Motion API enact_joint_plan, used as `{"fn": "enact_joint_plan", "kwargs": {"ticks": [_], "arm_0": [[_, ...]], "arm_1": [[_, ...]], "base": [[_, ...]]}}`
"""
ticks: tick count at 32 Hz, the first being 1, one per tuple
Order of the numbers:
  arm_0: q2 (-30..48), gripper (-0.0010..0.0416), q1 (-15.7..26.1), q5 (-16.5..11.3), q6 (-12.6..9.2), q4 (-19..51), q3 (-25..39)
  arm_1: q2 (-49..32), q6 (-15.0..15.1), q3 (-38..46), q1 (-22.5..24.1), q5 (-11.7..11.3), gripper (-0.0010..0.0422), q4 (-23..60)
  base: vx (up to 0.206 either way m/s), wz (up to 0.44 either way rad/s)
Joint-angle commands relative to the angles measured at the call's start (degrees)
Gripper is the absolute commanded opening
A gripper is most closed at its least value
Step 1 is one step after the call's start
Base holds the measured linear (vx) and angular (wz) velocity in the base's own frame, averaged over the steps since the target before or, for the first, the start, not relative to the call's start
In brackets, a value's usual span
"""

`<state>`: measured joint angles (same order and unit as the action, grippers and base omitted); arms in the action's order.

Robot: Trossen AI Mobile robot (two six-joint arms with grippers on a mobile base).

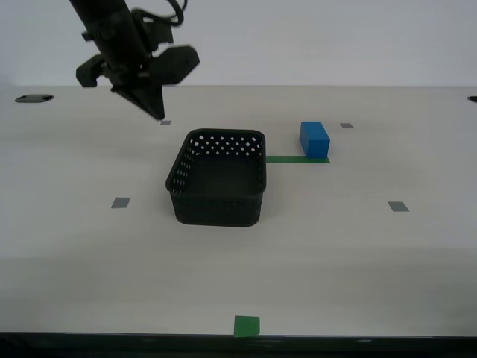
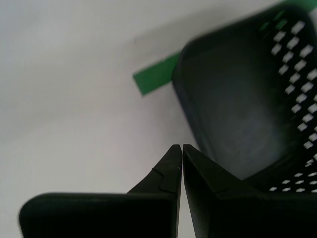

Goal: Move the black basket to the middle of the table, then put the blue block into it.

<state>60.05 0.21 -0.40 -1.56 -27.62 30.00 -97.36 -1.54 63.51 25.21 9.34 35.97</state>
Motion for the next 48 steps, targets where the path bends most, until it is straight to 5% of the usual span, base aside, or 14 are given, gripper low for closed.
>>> {"fn": "enact_joint_plan", "kwargs": {"ticks": [1,5,12,16,22,25,35,43,48], "arm_0": [[-0.02,0.0001,0.07,0.02,-0.13,0.68,0.04],[0.00,0.0001,0.09,0.02,-0.13,1.05,0.04],[0.00,0.0001,0.11,0.04,-0.13,1.05,0.04],[0.00,0.0001,0.13,0.02,-0.13,1.01,0.04],[0.00,0.0000,0.17,0.02,-0.13,0.96,0.04],[0.00,0.0000,0.17,0.02,-0.15,1.01,0.04],[0.00,0.0000,0.24,0.02,-0.15,1.03,0.04],[0.00,0.0000,0.24,0.02,-0.15,1.03,0.04],[0.00,0.0000,0.24,0.02,-0.15,1.03,0.04]], "arm_1": [[-4.13,0.09,0.15,0.26,0.09,0.0015,-0.04],[-6.88,-0.17,0.13,0.31,0.15,0.0069,-0.04],[-6.99,-3.21,0.17,0.48,0.24,0.0242,-0.15],[-7.21,-5.51,0.15,2.08,2.25,0.0273,0.15],[-8.79,-7.43,0.24,7.65,2.23,0.0250,-1.03],[-12.26,-8.24,0.26,10.21,0.20,0.0223,-1.33],[-15.98,-8.35,0.57,10.58,-2.38,0.0186,-1.68],[-15.89,-7.82,0.59,10.67,-2.01,0.0011,-2.49],[-15.91,-8.33,0.76,10.71,0.17,0.0000,-5.31]], "base": [[0.000,0.000],[0.000,0.000],[0.000,0.000],[0.000,0.000],[0.000,0.000],[0.000,0.000],[0.000,0.000],[0.000,0.000],[0.000,0.000]]}}
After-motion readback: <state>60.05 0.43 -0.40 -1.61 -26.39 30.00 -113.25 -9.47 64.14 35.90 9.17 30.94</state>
